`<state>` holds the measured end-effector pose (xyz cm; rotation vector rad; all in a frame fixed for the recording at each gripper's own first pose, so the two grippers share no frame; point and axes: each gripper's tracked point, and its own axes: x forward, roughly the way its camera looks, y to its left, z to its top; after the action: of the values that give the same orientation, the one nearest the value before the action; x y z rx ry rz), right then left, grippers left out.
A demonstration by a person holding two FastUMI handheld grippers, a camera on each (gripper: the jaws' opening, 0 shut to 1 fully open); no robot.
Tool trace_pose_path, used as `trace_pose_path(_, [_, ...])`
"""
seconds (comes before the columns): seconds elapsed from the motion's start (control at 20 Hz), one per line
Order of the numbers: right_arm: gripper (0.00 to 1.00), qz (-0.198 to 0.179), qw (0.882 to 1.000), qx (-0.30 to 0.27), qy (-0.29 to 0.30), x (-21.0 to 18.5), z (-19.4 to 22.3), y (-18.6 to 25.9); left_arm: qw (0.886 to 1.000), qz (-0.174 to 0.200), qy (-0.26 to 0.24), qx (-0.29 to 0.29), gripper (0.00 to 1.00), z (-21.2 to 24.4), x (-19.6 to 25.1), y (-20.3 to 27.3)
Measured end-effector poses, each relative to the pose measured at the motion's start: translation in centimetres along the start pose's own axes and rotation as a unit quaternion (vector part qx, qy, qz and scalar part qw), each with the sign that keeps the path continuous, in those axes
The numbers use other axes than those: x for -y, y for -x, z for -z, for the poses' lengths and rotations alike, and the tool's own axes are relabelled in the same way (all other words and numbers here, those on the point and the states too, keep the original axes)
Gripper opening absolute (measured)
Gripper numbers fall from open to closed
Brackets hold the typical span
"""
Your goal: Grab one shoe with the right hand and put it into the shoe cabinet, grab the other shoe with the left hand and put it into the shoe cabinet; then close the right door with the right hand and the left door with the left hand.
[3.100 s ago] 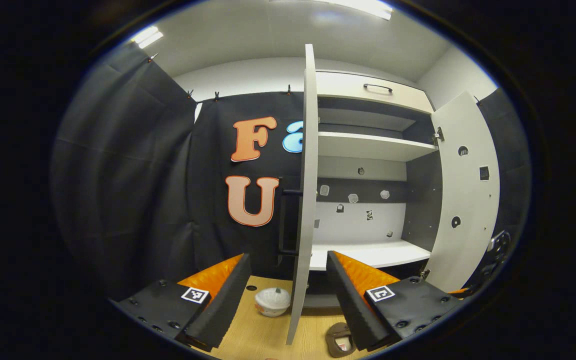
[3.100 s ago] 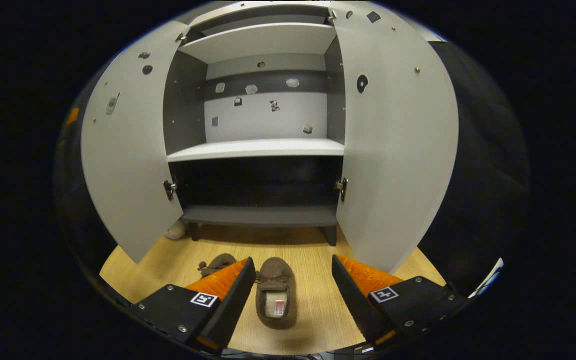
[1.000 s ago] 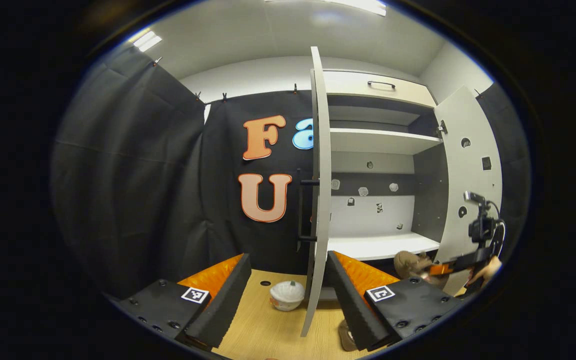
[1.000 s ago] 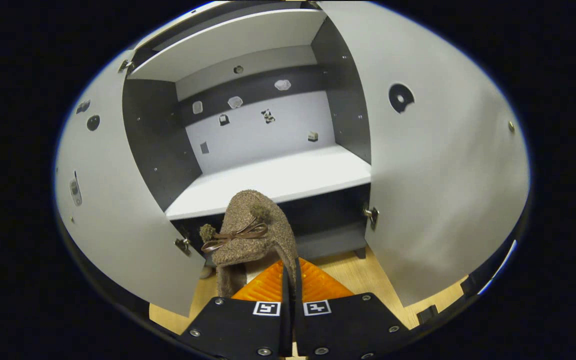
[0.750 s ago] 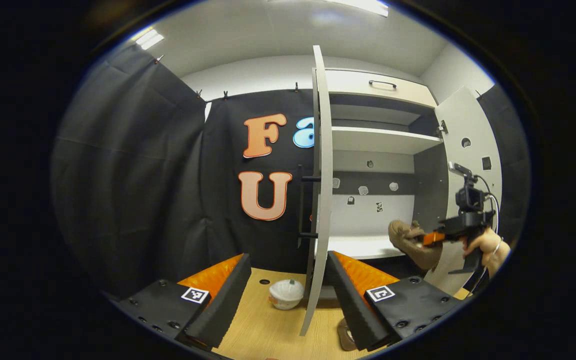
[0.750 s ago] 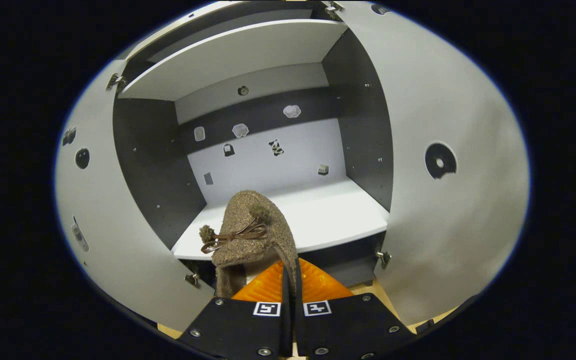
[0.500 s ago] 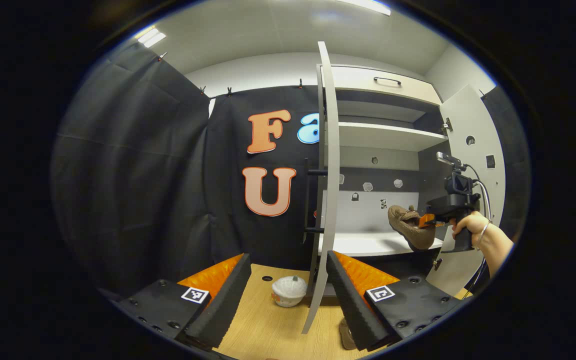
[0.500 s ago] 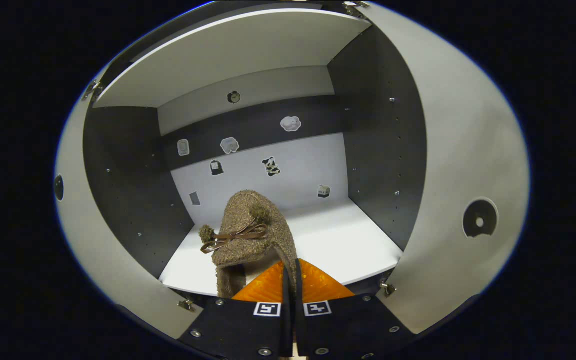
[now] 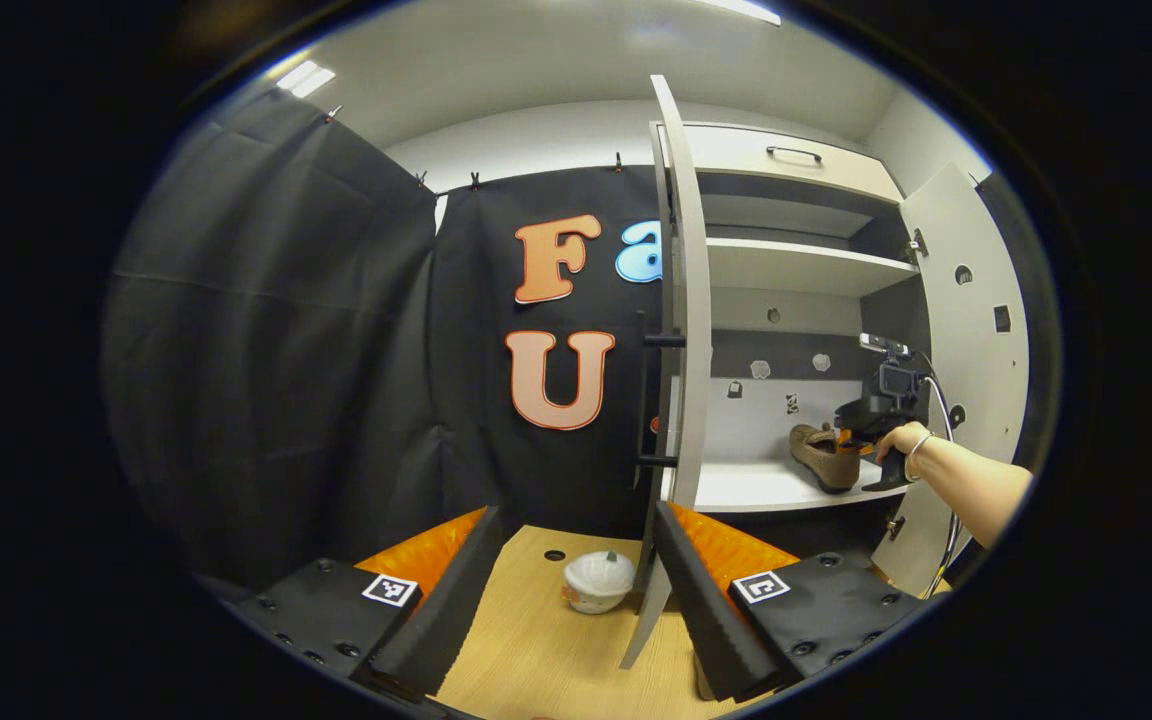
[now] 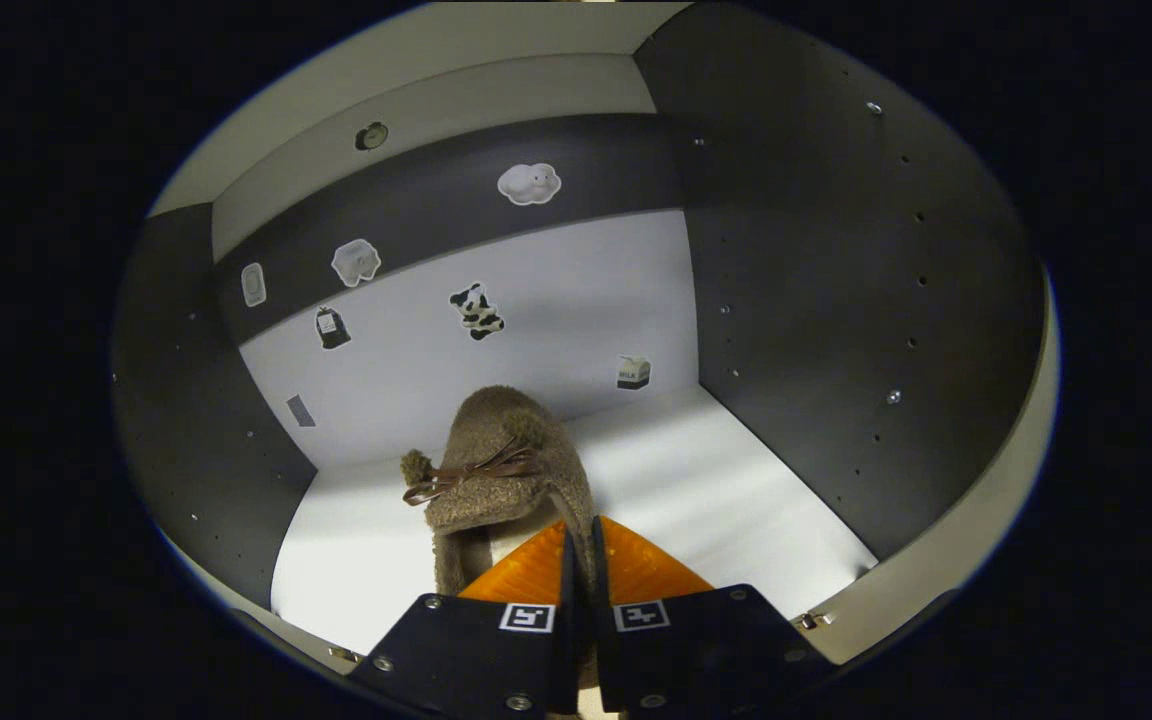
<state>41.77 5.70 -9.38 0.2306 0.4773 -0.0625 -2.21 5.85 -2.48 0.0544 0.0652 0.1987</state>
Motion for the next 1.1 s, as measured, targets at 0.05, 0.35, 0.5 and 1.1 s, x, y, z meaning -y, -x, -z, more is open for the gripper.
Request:
trace_pose_path(0.05, [0.10,-0.006,1.000,0.011,-0.001,-0.4,-0.6,0.2,1.000,0.000,0.000,-0.001,0.99,0.1,0.1,0.0])
trace_pose_path(0.35, [0.40,-0.047,0.995,0.083,0.039,-2.4,-2.2,7.0,1.000,0.029,0.006,-0.001,0.98,-0.2,2.5,0.1])
trace_pose_path(0.5, [0.78,-0.066,0.989,0.120,0.061,-3.1,-1.9,12.6,0.999,0.054,0.006,-0.001,0.98,-0.1,4.4,0.5])
trace_pose_path(1.1, [0.92,-0.102,0.967,0.216,0.085,1.8,2.4,32.0,0.984,0.153,0.028,-0.087,0.99,7.6,13.3,0.6])
